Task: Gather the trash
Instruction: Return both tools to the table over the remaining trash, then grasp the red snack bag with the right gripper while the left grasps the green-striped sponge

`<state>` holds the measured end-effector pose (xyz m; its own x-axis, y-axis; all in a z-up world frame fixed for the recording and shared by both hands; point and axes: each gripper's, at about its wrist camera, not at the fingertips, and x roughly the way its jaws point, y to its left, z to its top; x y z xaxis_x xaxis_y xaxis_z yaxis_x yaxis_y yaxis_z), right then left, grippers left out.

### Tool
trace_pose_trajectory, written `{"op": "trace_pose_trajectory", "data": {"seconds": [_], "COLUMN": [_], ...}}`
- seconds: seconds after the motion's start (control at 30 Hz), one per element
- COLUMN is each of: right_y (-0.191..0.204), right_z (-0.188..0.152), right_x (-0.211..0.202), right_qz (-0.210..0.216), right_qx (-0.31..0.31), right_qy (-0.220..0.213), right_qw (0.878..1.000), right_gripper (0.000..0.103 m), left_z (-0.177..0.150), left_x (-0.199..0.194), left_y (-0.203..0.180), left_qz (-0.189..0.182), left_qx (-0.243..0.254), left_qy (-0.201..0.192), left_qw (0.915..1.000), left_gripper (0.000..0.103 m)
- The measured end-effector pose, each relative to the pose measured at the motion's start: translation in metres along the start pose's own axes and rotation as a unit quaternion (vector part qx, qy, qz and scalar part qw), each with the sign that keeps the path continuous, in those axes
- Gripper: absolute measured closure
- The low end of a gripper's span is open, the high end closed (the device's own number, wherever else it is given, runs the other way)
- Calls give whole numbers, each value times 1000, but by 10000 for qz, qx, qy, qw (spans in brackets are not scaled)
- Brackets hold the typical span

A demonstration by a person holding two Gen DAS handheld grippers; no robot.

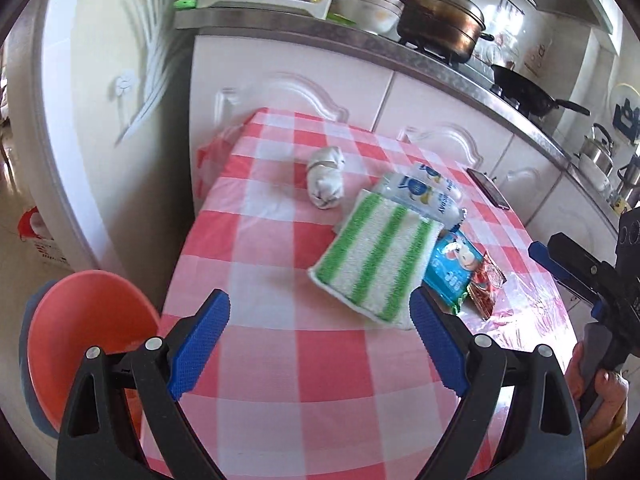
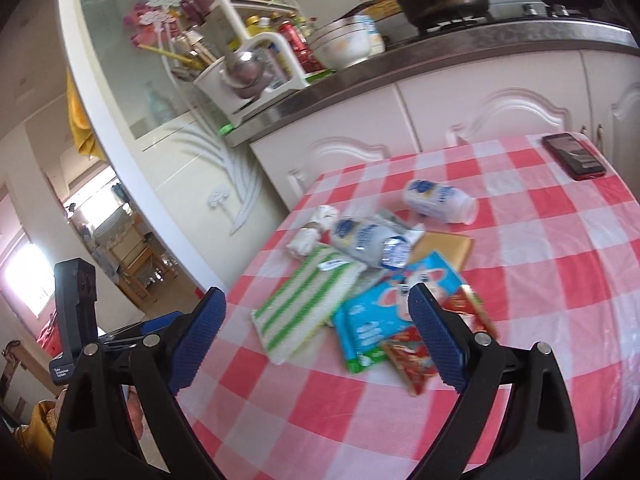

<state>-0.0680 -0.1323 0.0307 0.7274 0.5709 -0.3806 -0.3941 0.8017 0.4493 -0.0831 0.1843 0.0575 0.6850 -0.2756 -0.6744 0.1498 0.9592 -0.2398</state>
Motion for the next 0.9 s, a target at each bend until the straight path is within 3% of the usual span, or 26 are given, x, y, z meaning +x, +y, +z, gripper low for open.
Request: {"op": "trace_pose_trajectory", "data": {"seconds": [0.17, 0.37, 0.67, 0.73, 0.9], "right_y": [-34, -60, -60, -58, -52], "right_z": [1, -2, -16, -19, -23], "right_x": [-8, -2, 38, 47, 58], "right_qz": [-324, -533, -972, -1228, -1360], "right_qx": [282, 318, -329, -532, -904], "right_qy": [101, 544, 1474, 1642, 1782], "right_qw": [9990, 9966, 9837, 9773, 9703], "right_gripper": [10, 10, 10, 10, 10], "left_z": [11, 24, 26, 28, 29], "left_x": [11, 28, 52, 59, 81], "left_y": [-18, -29, -54, -60, -74], "left_qz": [9, 65, 106, 74, 77], "left_qx": [-82, -352, 240, 481, 1135], "left_qy": [85, 258, 539, 604, 836], "left_qw": [9999, 9990, 9982, 9970, 9900], "left_gripper": [13, 13, 13, 13, 13]}}
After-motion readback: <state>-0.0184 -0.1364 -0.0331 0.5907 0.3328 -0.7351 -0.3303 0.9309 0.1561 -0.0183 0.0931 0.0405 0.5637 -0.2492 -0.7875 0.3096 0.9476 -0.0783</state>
